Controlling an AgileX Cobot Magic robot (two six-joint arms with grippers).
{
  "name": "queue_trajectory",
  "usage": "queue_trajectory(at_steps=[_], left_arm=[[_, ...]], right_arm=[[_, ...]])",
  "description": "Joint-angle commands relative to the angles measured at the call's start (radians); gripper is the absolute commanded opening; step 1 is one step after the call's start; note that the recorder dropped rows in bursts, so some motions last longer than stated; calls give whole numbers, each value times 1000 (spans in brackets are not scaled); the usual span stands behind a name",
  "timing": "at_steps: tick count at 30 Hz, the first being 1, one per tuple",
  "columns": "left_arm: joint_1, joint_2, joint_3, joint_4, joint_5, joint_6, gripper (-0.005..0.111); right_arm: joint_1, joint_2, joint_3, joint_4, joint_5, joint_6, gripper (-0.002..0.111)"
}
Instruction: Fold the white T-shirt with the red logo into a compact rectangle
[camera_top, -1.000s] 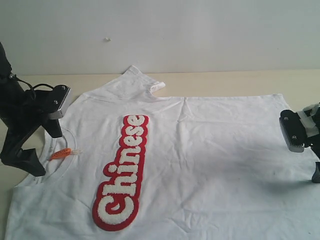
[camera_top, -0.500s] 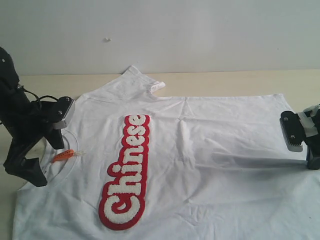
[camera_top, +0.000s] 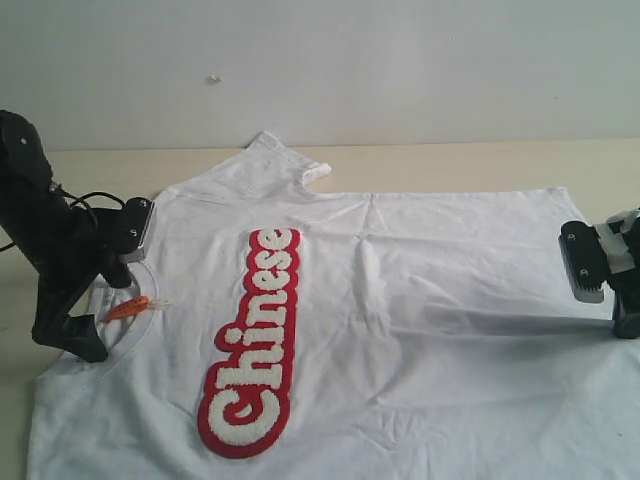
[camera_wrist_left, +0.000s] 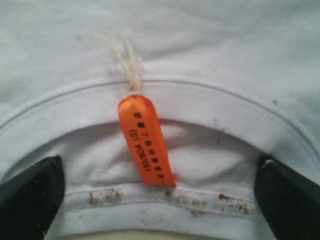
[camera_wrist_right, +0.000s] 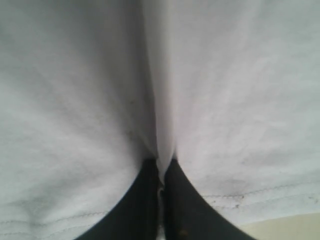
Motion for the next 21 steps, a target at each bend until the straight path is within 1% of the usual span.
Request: queue_trajectory(at_steps=[1, 5, 8, 9, 11, 12, 13, 15, 16, 20, 21], left_arm=[[-37, 2, -3, 59, -16, -22, 105], [-65, 28, -3, 57, -49, -25, 105], [-85, 57, -3, 76, -49, -59, 104], [-92, 64, -3, 95, -49, -81, 103], [-103, 83, -5, 154, -49, -152, 94], [-103, 88, -7, 164, -47, -164, 88], [-103, 94, -8, 167, -47, -166, 77], [-103, 99, -8, 165, -53, -166, 58], [-103, 101, -8, 163, -62, -166, 43], [-103, 101, -9, 163, -76, -166, 0], [-103, 101, -9, 163, -68, -168, 0]], right_arm=[[0, 59, 16, -5, -75, 33, 0], [0, 59, 16, -5, -75, 51, 0], [0, 59, 16, -2, -75, 51, 0], [0, 59, 16, 0, -75, 51, 0], [0, 59, 16, 0, -75, 51, 0], [0, 59, 16, 0, -75, 51, 0], [0, 59, 16, 0, -75, 51, 0], [0, 59, 16, 0, -75, 51, 0], [0, 59, 16, 0, -75, 51, 0], [0, 59, 16, 34, -75, 51, 0], [0, 59, 16, 50, -75, 51, 0]])
